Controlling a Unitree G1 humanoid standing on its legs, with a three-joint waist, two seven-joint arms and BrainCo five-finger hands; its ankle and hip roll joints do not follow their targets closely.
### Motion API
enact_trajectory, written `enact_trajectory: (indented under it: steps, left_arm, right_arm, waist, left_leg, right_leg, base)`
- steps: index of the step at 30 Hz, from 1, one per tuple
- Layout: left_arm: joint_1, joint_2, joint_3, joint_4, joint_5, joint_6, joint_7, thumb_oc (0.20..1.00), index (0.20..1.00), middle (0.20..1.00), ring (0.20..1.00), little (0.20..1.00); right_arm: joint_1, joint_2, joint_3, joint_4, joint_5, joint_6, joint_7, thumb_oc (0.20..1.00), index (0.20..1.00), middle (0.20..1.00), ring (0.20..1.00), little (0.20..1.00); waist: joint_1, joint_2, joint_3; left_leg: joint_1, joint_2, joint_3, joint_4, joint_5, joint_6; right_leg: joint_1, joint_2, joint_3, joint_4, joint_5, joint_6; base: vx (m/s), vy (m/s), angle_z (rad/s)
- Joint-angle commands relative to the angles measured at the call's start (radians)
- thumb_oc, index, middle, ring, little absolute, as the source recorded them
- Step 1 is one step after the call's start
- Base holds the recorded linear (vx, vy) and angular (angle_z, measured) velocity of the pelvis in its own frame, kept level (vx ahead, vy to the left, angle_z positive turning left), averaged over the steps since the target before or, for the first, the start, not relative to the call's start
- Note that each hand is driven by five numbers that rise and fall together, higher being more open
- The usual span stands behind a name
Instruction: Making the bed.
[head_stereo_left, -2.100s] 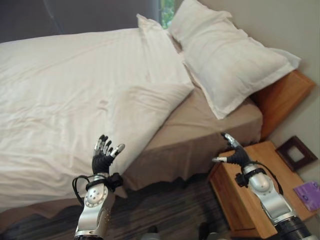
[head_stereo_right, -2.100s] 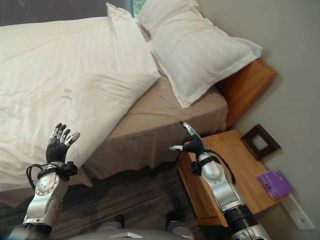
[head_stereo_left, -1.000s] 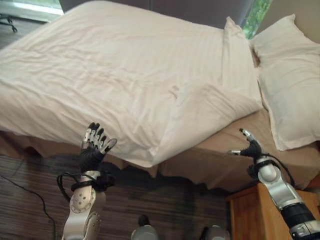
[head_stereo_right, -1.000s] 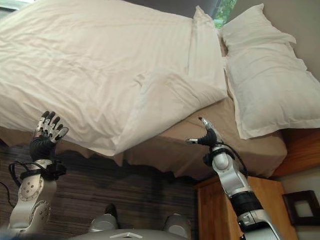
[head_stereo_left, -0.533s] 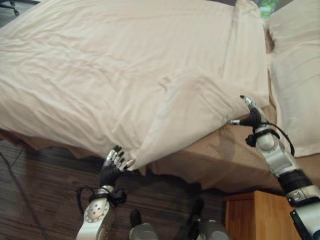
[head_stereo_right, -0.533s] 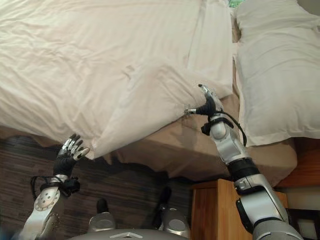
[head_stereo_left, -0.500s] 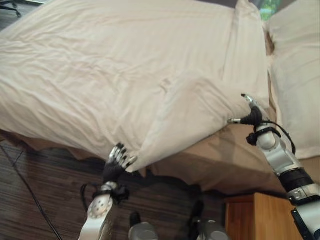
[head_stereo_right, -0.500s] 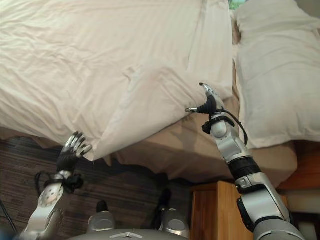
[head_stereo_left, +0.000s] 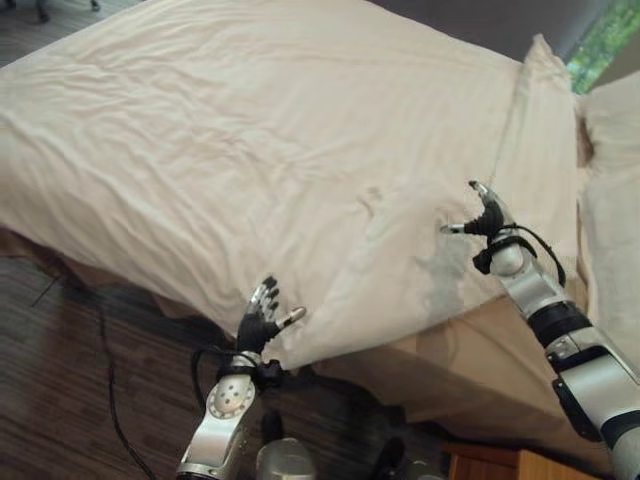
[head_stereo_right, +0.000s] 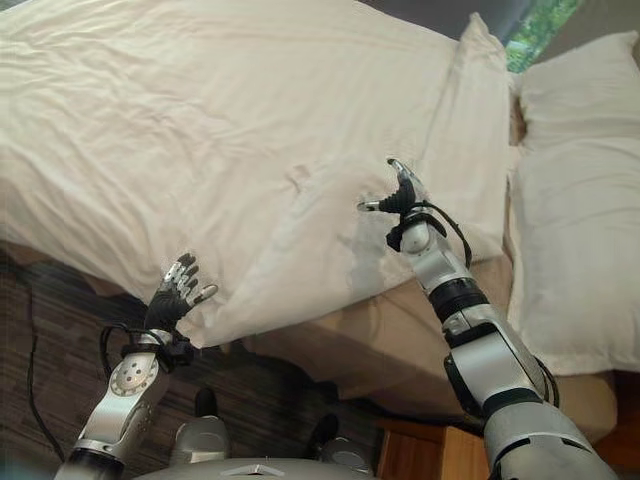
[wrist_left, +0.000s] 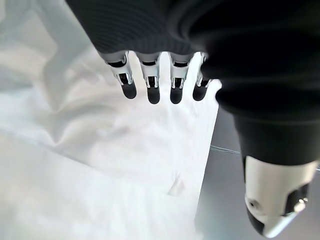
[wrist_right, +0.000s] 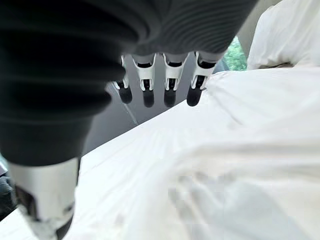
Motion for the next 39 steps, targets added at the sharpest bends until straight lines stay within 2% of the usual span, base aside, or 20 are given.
enact_trajectory:
  steps: [1,3,5,6,12,13,14,16,18,21,25,31,39]
  left_arm:
    - [0.018,0.062,-0.06,-0.041,0.103,-0.047,0.032,1.0,1.0,1.0,1.0,1.0]
    - [0.016,0.077,-0.085,-0.022,0.108,-0.059,0.046,1.0,1.0,1.0,1.0,1.0]
    - [0.014,0.09,-0.096,0.002,0.108,-0.063,0.04,1.0,1.0,1.0,1.0,1.0]
    - [0.023,0.094,-0.093,0.022,0.125,-0.063,0.042,1.0,1.0,1.0,1.0,1.0]
    - [0.023,0.08,-0.093,0.053,0.139,-0.071,0.059,1.0,1.0,1.0,1.0,1.0]
    - [-0.132,0.197,0.049,0.192,-0.029,-0.065,0.044,1.0,1.0,1.0,1.0,1.0]
    - [-0.222,0.226,0.066,0.26,-0.089,-0.058,0.054,1.0,1.0,1.0,1.0,1.0]
    - [-0.19,0.182,0.031,0.182,-0.026,-0.094,0.09,1.0,1.0,1.0,1.0,1.0]
    - [-0.125,0.168,0.044,0.121,-0.041,-0.11,0.057,1.0,1.0,1.0,1.0,1.0]
    - [-0.105,0.17,0.059,0.105,-0.072,-0.116,0.031,1.0,1.0,1.0,1.0,1.0]
    - [-0.125,0.181,0.058,0.111,-0.075,-0.131,0.023,1.0,1.0,1.0,1.0,1.0]
    - [-0.157,0.173,0.051,0.13,-0.093,-0.141,0.023,1.0,1.0,1.0,1.0,1.0]
    - [-0.196,0.17,0.032,0.146,-0.108,-0.161,0.033,1.0,1.0,1.0,1.0,1.0]
  right_arm:
    - [-0.18,-0.014,0.023,0.094,0.015,-0.008,-0.047,1.0,1.0,1.0,1.0,1.0]
    - [-0.225,0.016,0.035,0.138,0.028,-0.017,-0.059,1.0,1.0,1.0,1.0,1.0]
    - [-0.258,0.02,0.054,0.165,0.026,-0.021,-0.068,1.0,1.0,1.0,1.0,1.0]
    - [-0.269,0.021,0.062,0.195,0.013,-0.021,-0.075,1.0,1.0,1.0,1.0,1.0]
    - [-0.324,0.021,0.095,0.242,0.007,-0.028,-0.068,1.0,1.0,1.0,1.0,1.0]
    - [-0.314,0.005,0.098,0.18,0.025,-0.032,-0.053,1.0,1.0,1.0,1.0,1.0]
    - [-0.305,0.005,0.112,0.072,0.038,-0.021,-0.03,1.0,1.0,1.0,1.0,1.0]
    - [-0.317,0.032,0.091,0.054,0.015,-0.002,-0.071,1.0,1.0,1.0,1.0,1.0]
    - [-0.403,0.027,0.093,0.099,-0.022,0.007,-0.083,1.0,1.0,1.0,1.0,1.0]
    - [-0.491,0.01,0.11,0.188,-0.038,0.01,-0.084,1.0,1.0,1.0,1.0,1.0]
    - [-0.572,-0.013,0.141,0.25,-0.053,0.011,-0.098,1.0,1.0,1.0,1.0,1.0]
    - [-0.616,-0.023,0.174,0.275,-0.054,0.011,-0.097,1.0,1.0,1.0,1.0,1.0]
    - [-0.674,-0.048,0.233,0.337,-0.094,0.016,-0.099,1.0,1.0,1.0,1.0,1.0]
  waist:
    - [0.024,-0.039,0.0]
    - [0.022,-0.039,0.018]
    - [0.031,-0.038,0.023]
    - [0.048,-0.039,0.019]
    - [0.05,-0.031,0.005]
    - [0.03,-0.021,-0.003]
    - [-0.012,-0.009,-0.017]
    - [-0.009,-0.001,-0.016]
    - [0.016,0.009,0.001]
    - [0.033,0.031,0.016]
    - [0.038,0.065,0.035]
    - [0.032,0.094,0.041]
    - [0.038,0.151,0.059]
  left_leg:
    - [-0.01,-0.003,-0.025,-0.038,-0.006,0.004]
    - [-0.035,0.002,-0.059,-0.038,-0.003,-0.004]
    - [-0.051,-0.001,-0.085,-0.038,0.004,-0.014]
    - [-0.054,-0.002,-0.082,-0.038,0.005,-0.016]
    - [-0.085,-0.001,-0.08,-0.038,0.013,-0.021]
    - [-0.084,0.002,-0.072,-0.038,0.018,-0.023]
    - [-0.078,0.008,-0.055,-0.038,0.014,-0.028]
    - [-0.095,0.01,-0.061,-0.038,0.019,-0.028]
    - [-0.122,0.014,-0.074,-0.038,0.028,-0.034]
    - [-0.165,0.017,-0.09,-0.038,0.047,-0.043]
    - [-0.222,0.027,-0.103,-0.038,0.069,-0.055]
    - [-0.261,0.037,-0.105,-0.038,0.08,-0.068]
    - [-0.333,0.052,-0.1,-0.038,0.107,-0.089]
  right_leg:
    - [-0.143,-0.052,0.064,0.215,-0.007,0.097]
    - [-0.206,-0.001,0.15,0.153,-0.034,0.078]
    - [-0.201,0.019,0.186,0.086,-0.032,0.056]
    - [-0.177,0.004,0.159,0.049,-0.012,0.061]
    - [-0.151,0.016,0.129,-0.038,0.006,0.059]
    - [-0.155,0.018,0.139,-0.038,0.007,0.059]
    - [-0.155,0.019,0.142,-0.038,0.002,0.062]
    - [-0.166,0.017,0.136,-0.038,0.003,0.057]
    - [-0.179,0.018,0.127,-0.038,0.004,0.054]
    - [-0.207,0.015,0.109,-0.038,0.007,0.054]
    - [-0.252,0.015,0.097,-0.038,0.012,0.057]
    - [-0.296,0.019,0.102,-0.038,0.015,0.056]
    - [-0.369,0.018,0.099,-0.038,0.023,0.059]
  base:
    - [0.02,-0.048,0.08]
    - [0.02,-0.085,0.13]
    - [0.1,-0.085,0.33]
    - [0.09,-0.065,0.67]
    - [0.06,-0.039,0.28]
    - [0.03,0.106,-0.02]
    - [0.05,0.115,0.06]
    - [0.01,0.026,-0.14]
    - [-0.06,-0.058,-0.59]
    - [-0.05,-0.054,0.22]
    - [-0.03,-0.044,0.18]
    - [-0.02,-0.036,0.08]
    - [-0.01,-0.034,-0.01]
